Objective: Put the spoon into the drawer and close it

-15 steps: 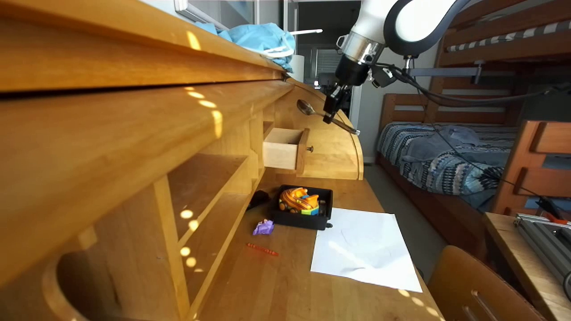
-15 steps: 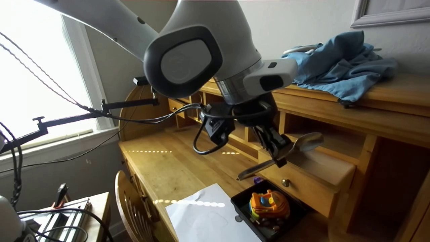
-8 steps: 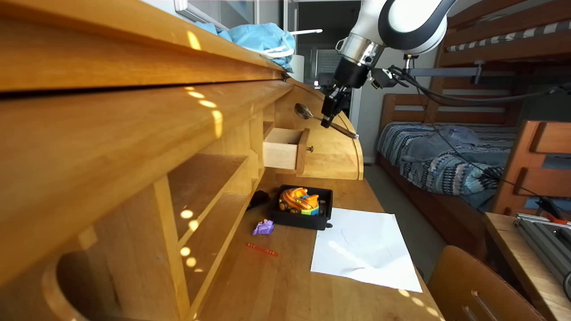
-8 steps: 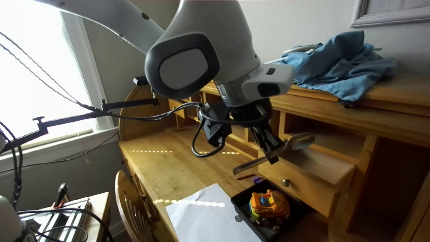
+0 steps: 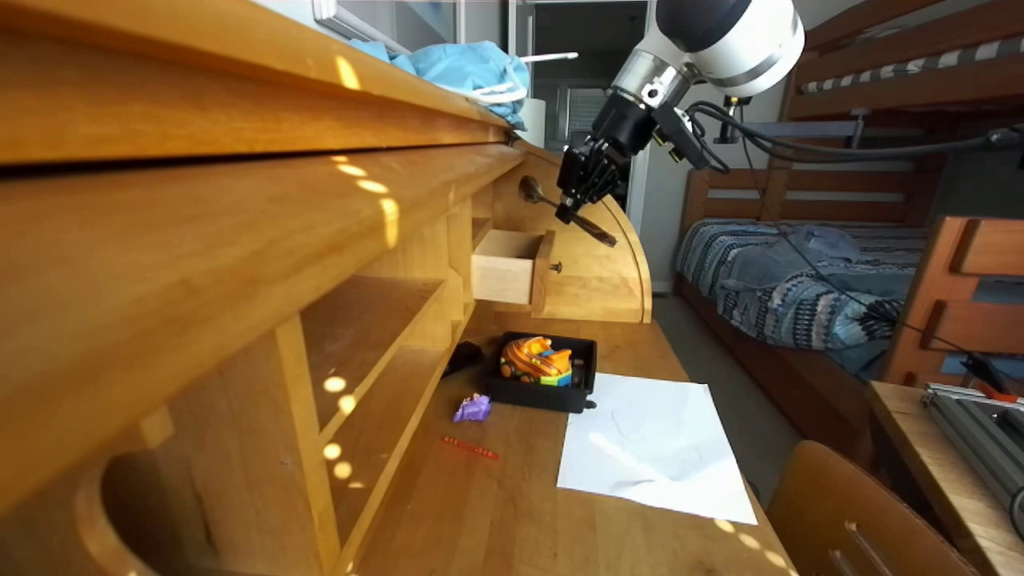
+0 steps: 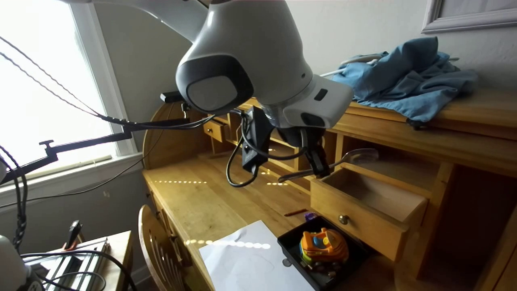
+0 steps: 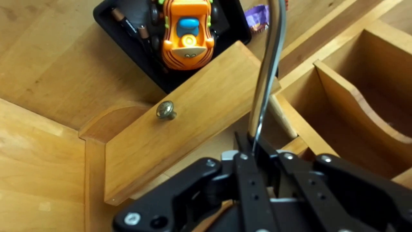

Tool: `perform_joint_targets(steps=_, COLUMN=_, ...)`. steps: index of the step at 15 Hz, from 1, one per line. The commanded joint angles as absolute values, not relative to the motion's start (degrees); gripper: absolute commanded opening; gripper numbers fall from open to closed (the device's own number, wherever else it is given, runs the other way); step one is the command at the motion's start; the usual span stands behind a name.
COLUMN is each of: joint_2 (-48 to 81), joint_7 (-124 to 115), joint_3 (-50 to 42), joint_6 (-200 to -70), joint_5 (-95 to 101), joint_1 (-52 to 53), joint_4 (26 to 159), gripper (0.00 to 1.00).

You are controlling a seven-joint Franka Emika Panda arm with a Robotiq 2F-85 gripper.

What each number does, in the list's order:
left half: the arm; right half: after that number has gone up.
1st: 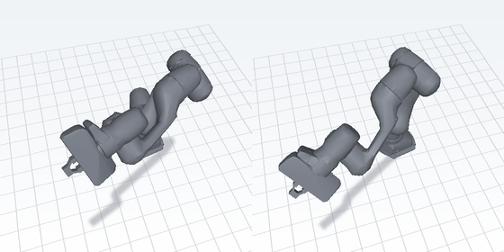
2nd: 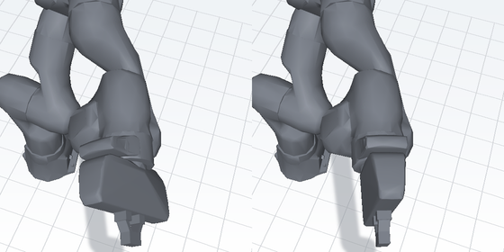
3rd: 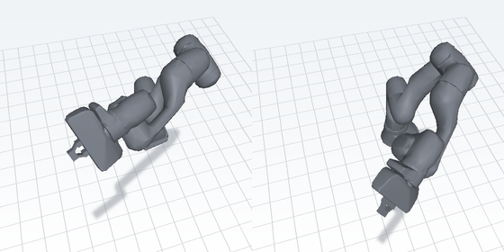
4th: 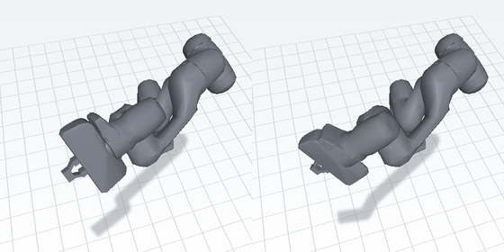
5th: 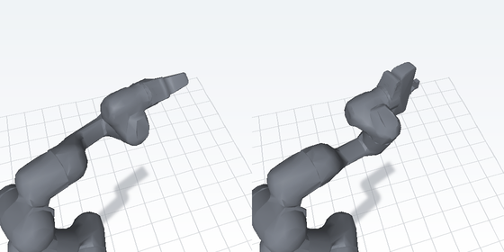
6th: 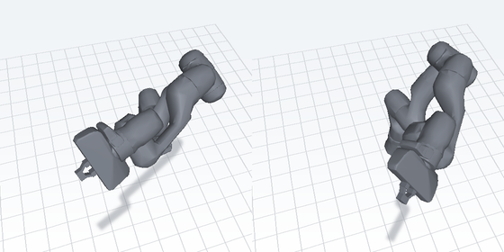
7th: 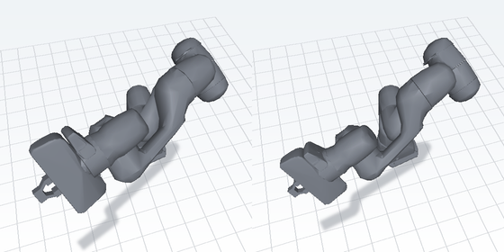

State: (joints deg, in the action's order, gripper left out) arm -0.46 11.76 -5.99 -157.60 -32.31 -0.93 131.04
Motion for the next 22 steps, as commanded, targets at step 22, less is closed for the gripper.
perform_joint_targets(steps=22, joint_2=16.15, joint_7=29.2, joint_3=-2.42, joint_6=-180.58, joint_5=-81.17, joint_1=0.07, joint_4=112.87, gripper=0.02)
